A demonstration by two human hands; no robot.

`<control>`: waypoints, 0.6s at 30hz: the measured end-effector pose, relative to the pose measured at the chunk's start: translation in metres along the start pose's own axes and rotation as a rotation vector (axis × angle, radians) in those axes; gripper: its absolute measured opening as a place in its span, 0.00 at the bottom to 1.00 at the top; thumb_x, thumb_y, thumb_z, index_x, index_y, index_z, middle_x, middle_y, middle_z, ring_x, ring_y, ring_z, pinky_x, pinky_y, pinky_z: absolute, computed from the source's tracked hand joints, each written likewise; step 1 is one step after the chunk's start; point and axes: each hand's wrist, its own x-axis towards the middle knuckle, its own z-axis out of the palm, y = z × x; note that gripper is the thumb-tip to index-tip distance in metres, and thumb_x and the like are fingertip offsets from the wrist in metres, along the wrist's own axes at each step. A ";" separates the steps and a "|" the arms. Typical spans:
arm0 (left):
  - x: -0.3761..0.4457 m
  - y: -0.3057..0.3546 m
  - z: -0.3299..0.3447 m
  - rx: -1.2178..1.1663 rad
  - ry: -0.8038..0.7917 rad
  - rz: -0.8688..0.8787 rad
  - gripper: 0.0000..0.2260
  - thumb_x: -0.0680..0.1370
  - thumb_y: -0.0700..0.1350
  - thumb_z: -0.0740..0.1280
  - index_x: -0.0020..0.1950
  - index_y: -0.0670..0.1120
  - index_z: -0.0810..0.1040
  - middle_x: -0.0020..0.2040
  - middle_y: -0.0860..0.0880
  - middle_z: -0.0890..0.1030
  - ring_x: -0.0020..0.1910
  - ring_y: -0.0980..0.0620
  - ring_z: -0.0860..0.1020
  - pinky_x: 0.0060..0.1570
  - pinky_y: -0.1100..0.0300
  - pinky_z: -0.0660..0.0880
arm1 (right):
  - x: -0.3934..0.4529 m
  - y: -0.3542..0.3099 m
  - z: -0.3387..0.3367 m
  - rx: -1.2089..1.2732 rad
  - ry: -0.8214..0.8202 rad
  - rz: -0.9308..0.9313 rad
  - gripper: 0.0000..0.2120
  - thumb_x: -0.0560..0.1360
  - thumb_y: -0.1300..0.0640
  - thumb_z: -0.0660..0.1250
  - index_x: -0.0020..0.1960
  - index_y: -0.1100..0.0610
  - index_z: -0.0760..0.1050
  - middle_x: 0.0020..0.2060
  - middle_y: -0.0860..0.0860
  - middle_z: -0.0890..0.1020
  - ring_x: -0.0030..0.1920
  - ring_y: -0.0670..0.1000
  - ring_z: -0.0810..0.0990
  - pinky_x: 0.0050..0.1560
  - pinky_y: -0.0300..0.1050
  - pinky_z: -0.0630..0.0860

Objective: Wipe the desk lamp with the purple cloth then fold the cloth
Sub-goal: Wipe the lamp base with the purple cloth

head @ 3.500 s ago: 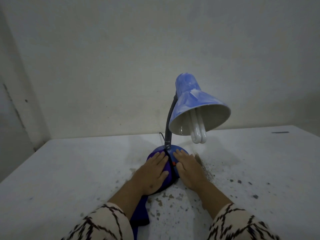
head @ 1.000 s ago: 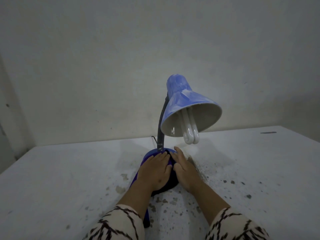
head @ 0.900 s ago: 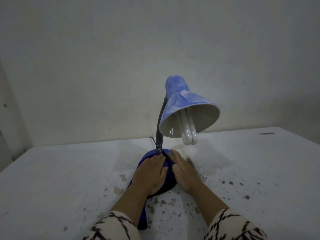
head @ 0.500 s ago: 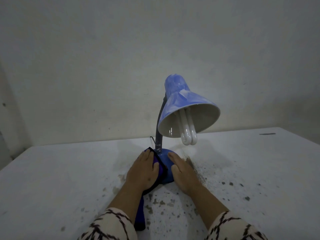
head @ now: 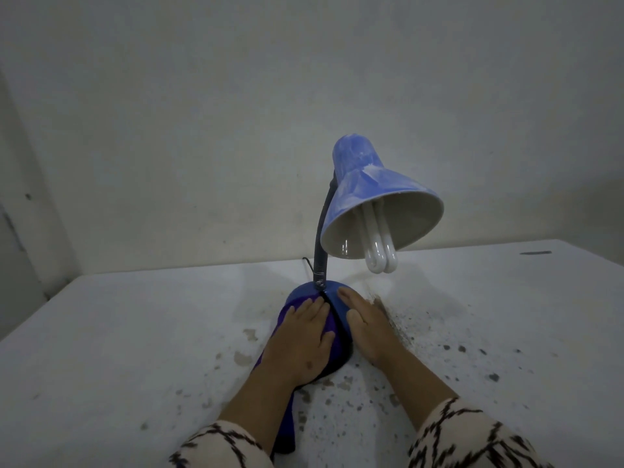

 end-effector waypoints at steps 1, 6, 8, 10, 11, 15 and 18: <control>-0.003 0.002 0.000 0.032 -0.017 0.005 0.25 0.81 0.49 0.51 0.76 0.46 0.46 0.78 0.50 0.48 0.76 0.53 0.47 0.71 0.60 0.40 | 0.000 -0.001 0.000 0.007 0.002 0.001 0.23 0.78 0.64 0.51 0.72 0.57 0.60 0.71 0.53 0.65 0.71 0.50 0.62 0.73 0.50 0.57; -0.013 0.008 0.008 0.218 -0.059 -0.062 0.26 0.82 0.49 0.47 0.75 0.41 0.39 0.77 0.44 0.43 0.76 0.48 0.43 0.73 0.57 0.39 | 0.000 0.001 0.000 -0.002 0.001 0.010 0.22 0.78 0.64 0.51 0.72 0.57 0.60 0.72 0.53 0.64 0.71 0.49 0.62 0.73 0.44 0.55; -0.010 0.008 0.006 0.217 -0.042 -0.101 0.26 0.81 0.49 0.47 0.75 0.40 0.41 0.77 0.43 0.44 0.76 0.48 0.44 0.75 0.54 0.42 | 0.001 0.001 0.000 -0.006 -0.001 0.009 0.22 0.78 0.63 0.51 0.72 0.57 0.59 0.72 0.53 0.64 0.71 0.49 0.62 0.71 0.42 0.56; -0.004 0.006 0.002 0.141 -0.021 -0.137 0.25 0.81 0.47 0.47 0.75 0.40 0.43 0.77 0.44 0.46 0.76 0.48 0.45 0.75 0.54 0.45 | 0.001 0.001 0.000 -0.012 0.003 0.004 0.22 0.78 0.63 0.51 0.72 0.56 0.60 0.71 0.53 0.65 0.69 0.48 0.63 0.69 0.40 0.57; 0.000 0.005 -0.001 0.106 -0.019 -0.137 0.25 0.81 0.46 0.47 0.75 0.39 0.44 0.77 0.44 0.47 0.76 0.48 0.46 0.75 0.54 0.45 | 0.001 0.002 -0.001 -0.020 0.004 -0.001 0.22 0.78 0.63 0.51 0.72 0.56 0.61 0.71 0.53 0.66 0.67 0.47 0.64 0.67 0.38 0.57; 0.009 0.002 -0.007 0.105 -0.033 -0.147 0.25 0.81 0.44 0.47 0.75 0.37 0.43 0.77 0.42 0.46 0.76 0.48 0.46 0.74 0.55 0.42 | 0.000 0.002 -0.002 -0.047 0.000 -0.022 0.21 0.79 0.63 0.51 0.71 0.56 0.62 0.70 0.53 0.67 0.62 0.43 0.65 0.62 0.31 0.56; 0.002 0.006 -0.005 0.176 -0.050 -0.132 0.25 0.82 0.45 0.44 0.75 0.36 0.42 0.77 0.40 0.44 0.76 0.46 0.44 0.75 0.54 0.40 | 0.000 0.003 -0.001 -0.031 0.002 -0.019 0.21 0.79 0.63 0.51 0.71 0.57 0.61 0.70 0.53 0.66 0.67 0.47 0.65 0.66 0.36 0.57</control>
